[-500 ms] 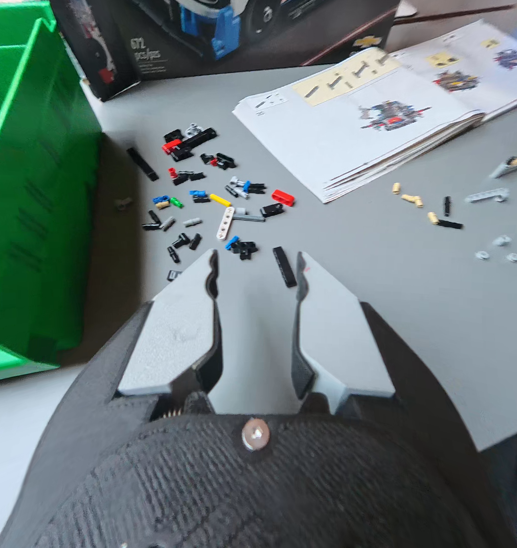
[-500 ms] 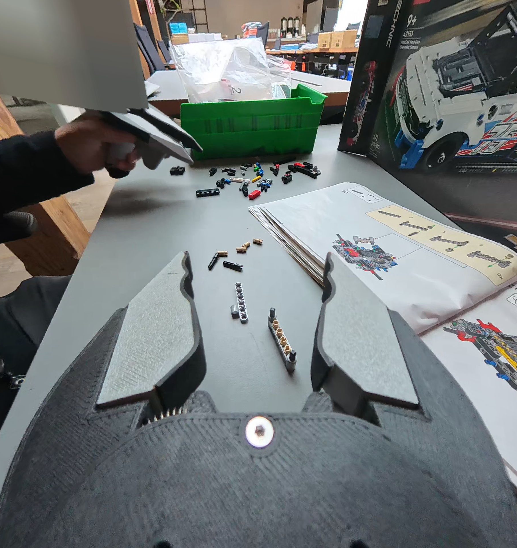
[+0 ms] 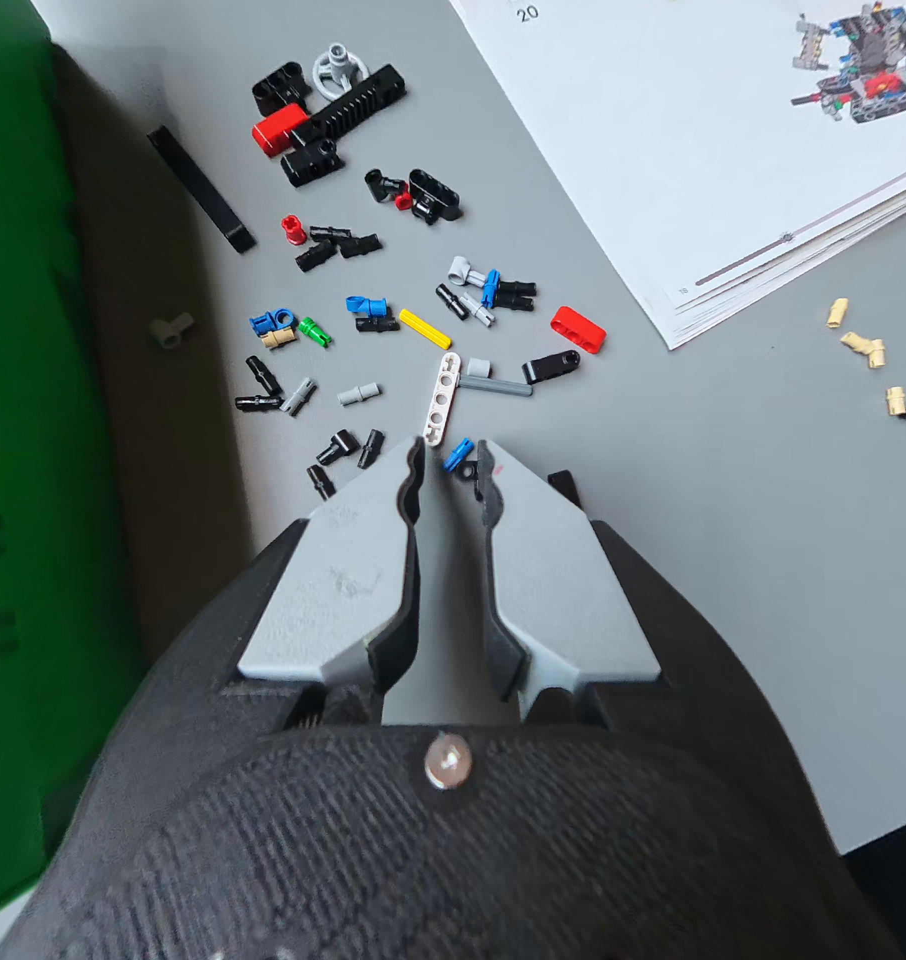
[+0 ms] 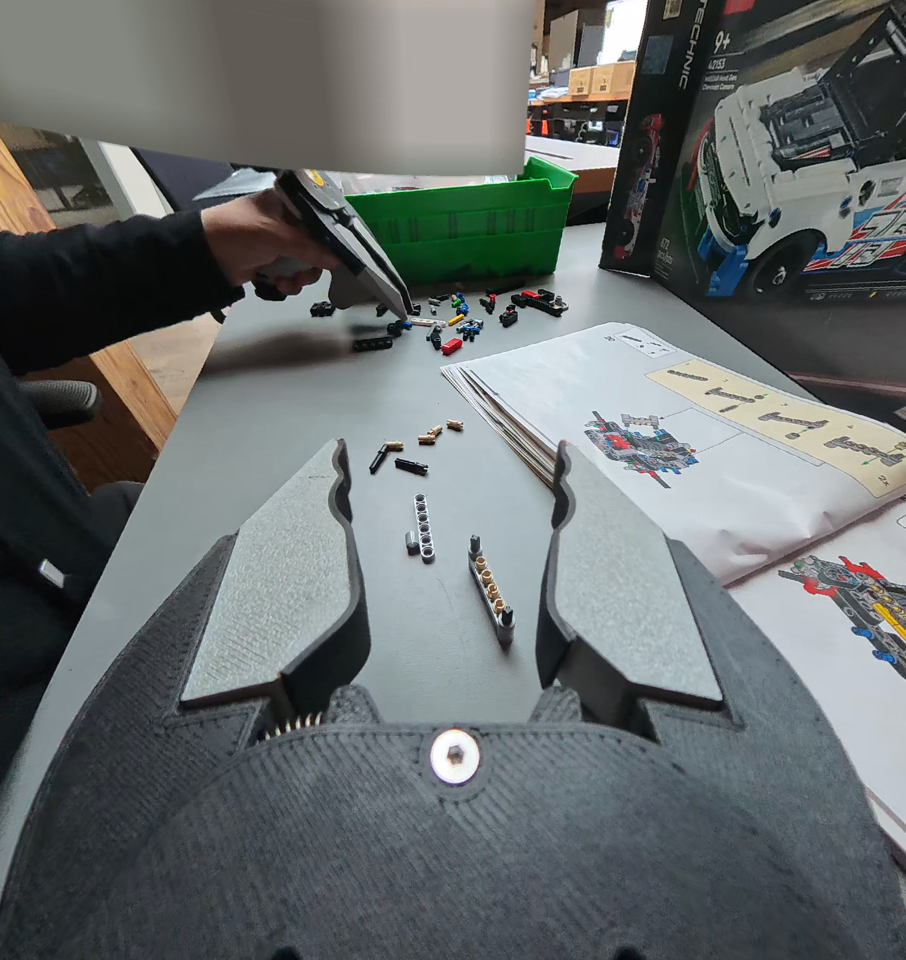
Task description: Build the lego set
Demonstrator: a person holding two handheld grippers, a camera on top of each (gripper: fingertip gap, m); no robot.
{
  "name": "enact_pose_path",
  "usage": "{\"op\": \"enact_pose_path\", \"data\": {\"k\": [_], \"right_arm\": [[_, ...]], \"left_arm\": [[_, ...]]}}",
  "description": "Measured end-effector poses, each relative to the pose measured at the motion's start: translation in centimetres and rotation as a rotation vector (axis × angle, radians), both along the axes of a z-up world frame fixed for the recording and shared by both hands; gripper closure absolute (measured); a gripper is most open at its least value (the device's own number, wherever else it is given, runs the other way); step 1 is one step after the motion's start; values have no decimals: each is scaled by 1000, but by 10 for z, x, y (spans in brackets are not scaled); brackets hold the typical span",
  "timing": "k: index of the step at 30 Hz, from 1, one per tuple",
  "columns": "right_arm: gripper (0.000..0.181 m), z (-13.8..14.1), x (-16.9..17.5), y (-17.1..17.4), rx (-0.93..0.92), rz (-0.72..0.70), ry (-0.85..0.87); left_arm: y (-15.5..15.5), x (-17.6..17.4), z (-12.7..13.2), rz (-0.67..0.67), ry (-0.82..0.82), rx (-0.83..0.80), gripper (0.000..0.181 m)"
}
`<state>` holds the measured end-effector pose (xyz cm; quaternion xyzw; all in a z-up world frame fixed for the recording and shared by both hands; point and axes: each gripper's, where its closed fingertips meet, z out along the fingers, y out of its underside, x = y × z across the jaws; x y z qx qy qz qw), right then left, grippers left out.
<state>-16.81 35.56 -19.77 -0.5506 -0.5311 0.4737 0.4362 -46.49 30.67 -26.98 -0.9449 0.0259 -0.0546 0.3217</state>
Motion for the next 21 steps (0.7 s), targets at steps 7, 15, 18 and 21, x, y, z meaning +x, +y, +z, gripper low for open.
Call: {"op": "enact_pose_path", "data": {"k": [7,15,18,21], "right_arm": [[108,1,1,-2,-13,14,4],[110,-1,1,-2,-3,8,-5],[110,0,2,-1,-16,6,3],[111,3,4,2,-46,-2,20]], "left_arm": [[-4,-4,-9,-17,39,-58,175],[-6,3,-8,-46,29,-35,180],[-8,6,-1,-51,40,2,180],[-9,19,17,-76,24,61,180]]}}
